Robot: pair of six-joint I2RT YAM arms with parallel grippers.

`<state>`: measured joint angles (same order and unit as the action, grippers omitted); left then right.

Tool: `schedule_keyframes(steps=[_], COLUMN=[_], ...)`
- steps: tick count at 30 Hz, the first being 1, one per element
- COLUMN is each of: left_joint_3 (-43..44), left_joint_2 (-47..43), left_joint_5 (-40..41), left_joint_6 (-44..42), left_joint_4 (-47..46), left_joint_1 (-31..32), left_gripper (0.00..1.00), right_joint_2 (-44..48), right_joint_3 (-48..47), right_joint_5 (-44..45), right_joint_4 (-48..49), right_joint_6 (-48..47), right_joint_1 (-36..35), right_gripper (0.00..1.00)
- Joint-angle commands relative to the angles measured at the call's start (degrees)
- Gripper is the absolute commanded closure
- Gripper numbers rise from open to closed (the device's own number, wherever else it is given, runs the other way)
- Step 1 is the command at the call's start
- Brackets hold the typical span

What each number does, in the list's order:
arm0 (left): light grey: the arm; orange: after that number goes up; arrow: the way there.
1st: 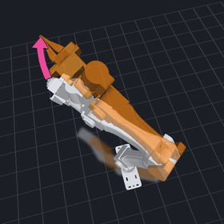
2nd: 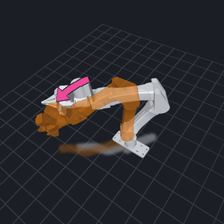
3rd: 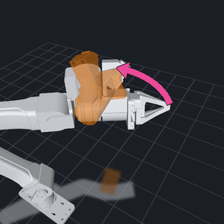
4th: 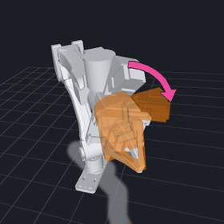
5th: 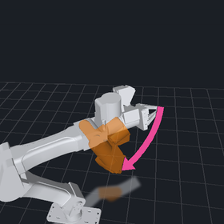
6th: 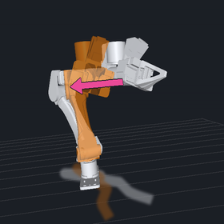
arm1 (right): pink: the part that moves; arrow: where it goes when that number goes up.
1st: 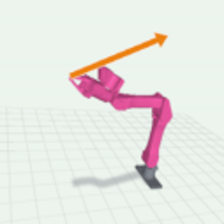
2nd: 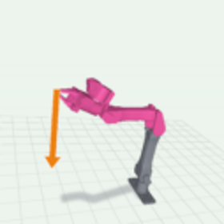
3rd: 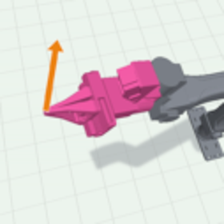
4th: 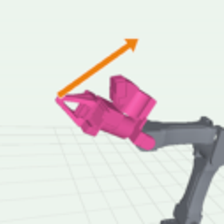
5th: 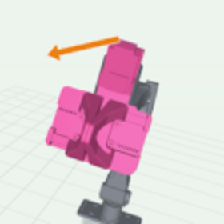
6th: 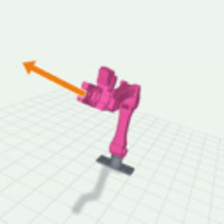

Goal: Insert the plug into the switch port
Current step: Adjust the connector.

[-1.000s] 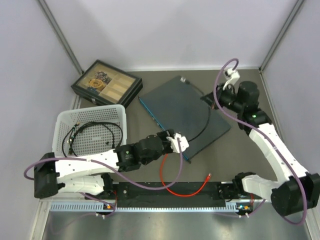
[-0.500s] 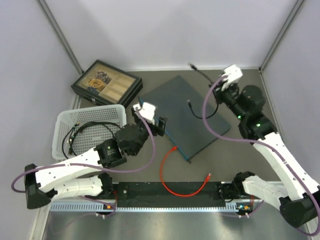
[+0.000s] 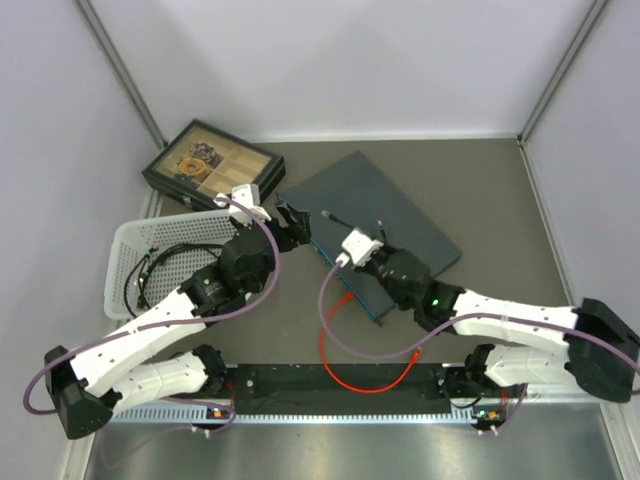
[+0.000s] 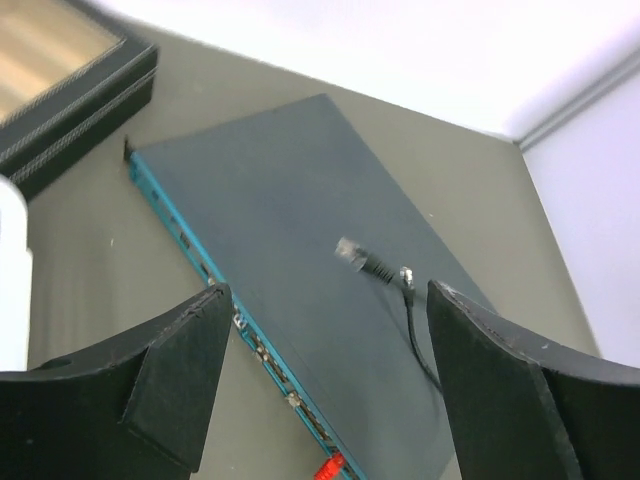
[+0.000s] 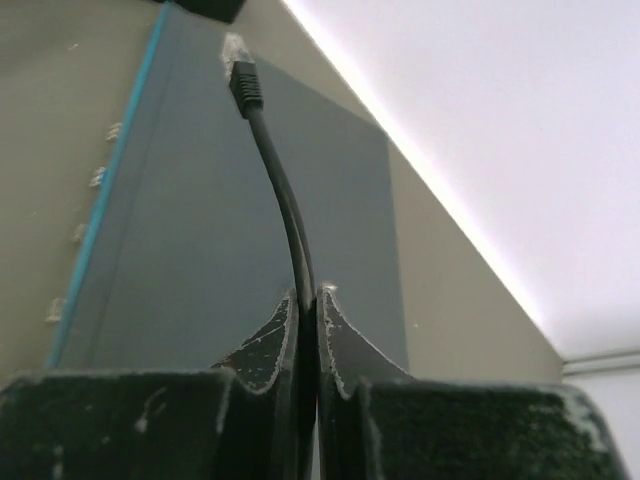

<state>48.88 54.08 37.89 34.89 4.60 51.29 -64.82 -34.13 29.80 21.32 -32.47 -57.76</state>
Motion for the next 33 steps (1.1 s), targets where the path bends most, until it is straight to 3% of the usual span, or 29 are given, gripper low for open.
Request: schedule_keyframes(steps=[1,15,22,30,33], left_joint_3=[-2.1,2.0,2.4,1.9,2.1], left_joint_2=[-1.9,12.7,16.8,21.8,22.6], left_joint_5=[-2.2,-15.5,-18.0,-21.9,-23.3], left_joint_6=[13.1,27.2,28.8,32.6,33.4], left_joint_4=[3.5,8.1,5.2,2.5,1.9], left_joint_1=[-3.3,-5.1,-5.1,-5.1,-5.1], left_gripper=[0.17,0.16,0.19,0.36,0.46], right_joint_2=[-6.4,-16.7,-18.9,-21.9,-22.9], right_joint_3=[2.7,1.4,1.5,1.4,1.1], right_joint_5=[13.2,16.2,17.5,19.2,19.5], right_joint_4=[14.3,22.2,24.3,27.9,28.4], right_joint_6=[-4.7,-9.6,-12.0,-15.6,-16.6], right_joint_1=[-6.0,-13.5,-14.3,-15.6,-16.0], right_gripper=[1.0,1.0,1.0,1.0,1.0])
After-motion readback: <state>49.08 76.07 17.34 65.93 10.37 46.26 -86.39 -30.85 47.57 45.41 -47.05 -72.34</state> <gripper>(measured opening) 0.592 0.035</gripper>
